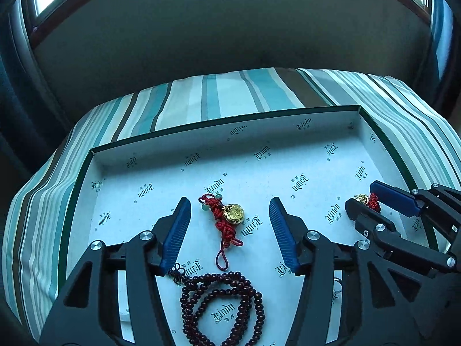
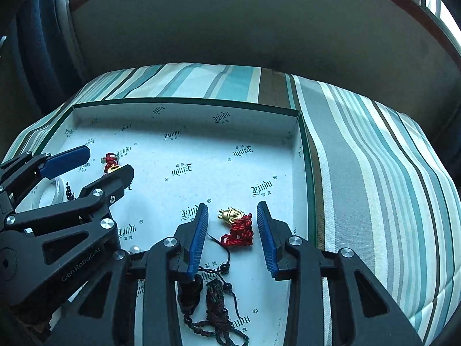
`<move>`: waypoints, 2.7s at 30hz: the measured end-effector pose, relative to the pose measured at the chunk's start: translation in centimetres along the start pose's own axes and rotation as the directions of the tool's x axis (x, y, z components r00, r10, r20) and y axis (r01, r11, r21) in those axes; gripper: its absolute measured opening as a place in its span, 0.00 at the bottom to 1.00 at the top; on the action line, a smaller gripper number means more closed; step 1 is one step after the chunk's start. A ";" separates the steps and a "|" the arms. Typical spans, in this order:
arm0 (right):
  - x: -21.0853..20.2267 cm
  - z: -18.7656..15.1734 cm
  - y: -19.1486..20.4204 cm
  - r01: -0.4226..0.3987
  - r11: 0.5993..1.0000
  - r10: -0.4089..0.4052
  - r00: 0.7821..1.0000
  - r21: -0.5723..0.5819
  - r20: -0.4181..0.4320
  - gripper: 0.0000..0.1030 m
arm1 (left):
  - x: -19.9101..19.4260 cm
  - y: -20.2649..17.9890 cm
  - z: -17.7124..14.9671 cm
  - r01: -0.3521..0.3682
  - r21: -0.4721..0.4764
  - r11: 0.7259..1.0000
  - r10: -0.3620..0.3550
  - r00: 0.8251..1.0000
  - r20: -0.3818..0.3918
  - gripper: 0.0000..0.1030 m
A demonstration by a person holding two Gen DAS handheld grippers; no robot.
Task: Organize jewelry
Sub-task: 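Carry the tassel and charm into the white box and open both tools, then move the right tool to the pearl cluster brooch and grasp it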
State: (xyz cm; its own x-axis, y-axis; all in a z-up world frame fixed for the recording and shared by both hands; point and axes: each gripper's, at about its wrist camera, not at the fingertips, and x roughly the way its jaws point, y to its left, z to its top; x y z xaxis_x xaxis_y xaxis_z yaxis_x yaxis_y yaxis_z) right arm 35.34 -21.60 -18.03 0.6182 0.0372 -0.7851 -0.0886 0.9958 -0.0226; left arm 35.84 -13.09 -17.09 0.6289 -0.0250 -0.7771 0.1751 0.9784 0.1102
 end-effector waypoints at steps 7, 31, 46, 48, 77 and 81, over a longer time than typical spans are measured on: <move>-2.1 0.3 -0.1 0.000 1.000 0.000 0.999 0.007 0.045 0.40 | -1.6 1.1 0.0 -0.002 -0.043 0.999 0.004 1.000 0.026 0.64; -10.3 -7.2 0.0 0.035 0.999 -0.035 0.999 -0.002 0.024 0.41 | -11.8 7.1 -7.6 -0.087 -0.097 0.991 0.094 0.993 0.065 0.77; -9.4 -12.0 0.1 0.031 0.999 -0.030 0.997 0.017 -0.067 0.48 | -12.2 10.4 -14.1 -0.169 -0.135 0.976 0.163 0.985 -0.053 0.77; -9.4 -11.9 0.0 0.033 0.999 -0.032 0.997 0.021 -0.064 0.51 | -12.1 10.9 -14.5 -0.177 -0.145 0.973 0.170 0.984 -0.062 0.77; -9.1 -11.7 0.9 -0.019 1.000 0.018 0.996 -0.009 -0.082 0.42 | -11.7 12.8 -15.7 -0.197 -0.172 0.965 0.182 0.978 -0.103 0.77; -9.5 -11.6 0.9 -0.028 1.000 0.027 0.997 -0.009 -0.071 0.36 | -11.7 12.7 -15.8 -0.188 -0.170 0.967 0.171 0.979 -0.107 0.77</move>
State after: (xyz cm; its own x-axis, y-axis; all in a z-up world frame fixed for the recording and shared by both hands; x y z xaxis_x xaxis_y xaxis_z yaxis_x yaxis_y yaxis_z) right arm 20.33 -22.07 -17.75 0.5588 0.0583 -0.8273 -0.1130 0.9936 -0.0063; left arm 18.72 2.89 -16.42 0.5649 0.1648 -0.8086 -0.0770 0.9861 0.1472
